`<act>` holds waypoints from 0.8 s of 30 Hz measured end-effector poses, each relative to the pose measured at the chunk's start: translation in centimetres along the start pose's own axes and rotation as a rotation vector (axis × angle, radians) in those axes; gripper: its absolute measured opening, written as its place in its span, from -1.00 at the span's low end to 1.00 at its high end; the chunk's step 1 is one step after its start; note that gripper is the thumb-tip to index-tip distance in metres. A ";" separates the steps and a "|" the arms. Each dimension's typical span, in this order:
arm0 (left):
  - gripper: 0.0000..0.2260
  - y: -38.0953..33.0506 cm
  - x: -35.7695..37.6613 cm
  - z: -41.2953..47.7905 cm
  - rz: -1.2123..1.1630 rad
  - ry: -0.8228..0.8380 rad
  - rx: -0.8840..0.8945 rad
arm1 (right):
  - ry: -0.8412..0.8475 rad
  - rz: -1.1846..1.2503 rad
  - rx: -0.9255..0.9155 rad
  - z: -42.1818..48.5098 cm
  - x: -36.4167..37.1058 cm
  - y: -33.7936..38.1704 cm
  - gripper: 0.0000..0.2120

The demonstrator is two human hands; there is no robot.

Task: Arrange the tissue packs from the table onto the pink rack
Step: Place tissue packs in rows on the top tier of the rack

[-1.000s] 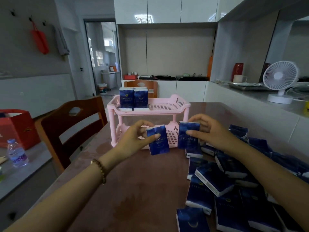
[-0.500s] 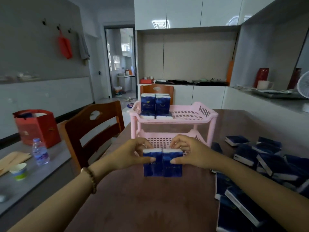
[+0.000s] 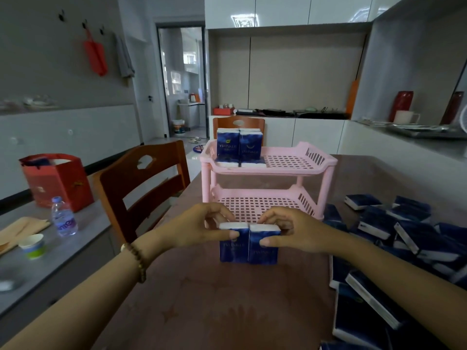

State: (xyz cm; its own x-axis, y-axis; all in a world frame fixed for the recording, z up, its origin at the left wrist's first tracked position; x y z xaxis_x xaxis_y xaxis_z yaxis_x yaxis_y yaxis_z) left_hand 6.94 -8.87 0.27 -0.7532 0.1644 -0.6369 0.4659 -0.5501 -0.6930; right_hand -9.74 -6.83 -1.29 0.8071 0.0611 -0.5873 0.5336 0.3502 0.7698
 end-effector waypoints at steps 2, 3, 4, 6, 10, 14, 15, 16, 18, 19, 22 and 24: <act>-0.76 -0.3 -1.1 0.2 0.013 -0.023 0.011 | -0.039 -0.037 -0.002 0.0 -0.9 0.5 -0.70; -0.76 -0.6 -1.8 0.4 0.020 -0.044 0.026 | -0.055 -0.044 -0.016 0.1 -1.4 1.1 -0.70; -0.75 -1.2 -2.8 0.7 0.027 -0.076 0.057 | -0.067 -0.045 -0.046 0.2 -2.0 2.0 -0.71; -0.72 -3.1 -4.9 1.4 0.037 -0.184 0.153 | -0.107 -0.049 -0.129 0.8 -3.5 4.3 -0.73; -0.68 -6.4 -8.9 4.0 0.080 -0.426 0.296 | -0.248 -0.044 -0.233 3.5 -7.2 8.1 -0.67; -0.59 -6.0 -9.6 8.4 0.292 -0.315 0.225 | -0.188 -0.188 -0.180 7.2 -8.6 8.2 -0.58; -0.60 -5.6 -9.4 9.4 0.338 -0.250 0.198 | -0.151 -0.237 -0.154 8.1 -8.6 7.6 -0.57; -0.62 -5.3 -9.2 10.0 0.382 -0.191 0.177 | -0.117 -0.289 -0.133 8.7 -8.6 7.0 -0.56; -0.60 -4.7 -8.7 10.9 0.441 -0.096 0.129 | -0.065 -0.374 -0.106 9.8 -8.4 5.8 -0.49; -0.57 -4.4 -8.5 11.1 0.472 -0.056 0.103 | -0.047 -0.397 -0.095 10.1 -8.3 5.4 -0.46; -0.55 -3.9 -7.7 11.8 0.570 0.032 0.077 | -0.035 -0.406 -0.087 10.8 -8.1 4.7 -0.49; -0.56 -3.9 -7.5 12.2 0.581 0.049 0.064 | -0.040 -0.369 -0.091 11.1 -7.9 4.6 -0.53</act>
State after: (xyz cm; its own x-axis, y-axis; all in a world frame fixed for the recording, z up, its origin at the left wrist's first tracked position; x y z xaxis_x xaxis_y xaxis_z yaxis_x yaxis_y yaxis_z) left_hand 5.14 -18.00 11.88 -0.3595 -0.1424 -0.9222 0.7661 -0.6092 -0.2046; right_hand -10.91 -16.05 9.66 0.5752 -0.1206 -0.8091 0.7669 0.4236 0.4821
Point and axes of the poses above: each hand's wrist, its own z-axis towards the middle knuckle, its own x-axis out of the palm, y = z × x, the point moved 8 cm from there along z, towards the middle knuckle, and after that the axes turned 13 degrees about -y, right-handed, at the moved point
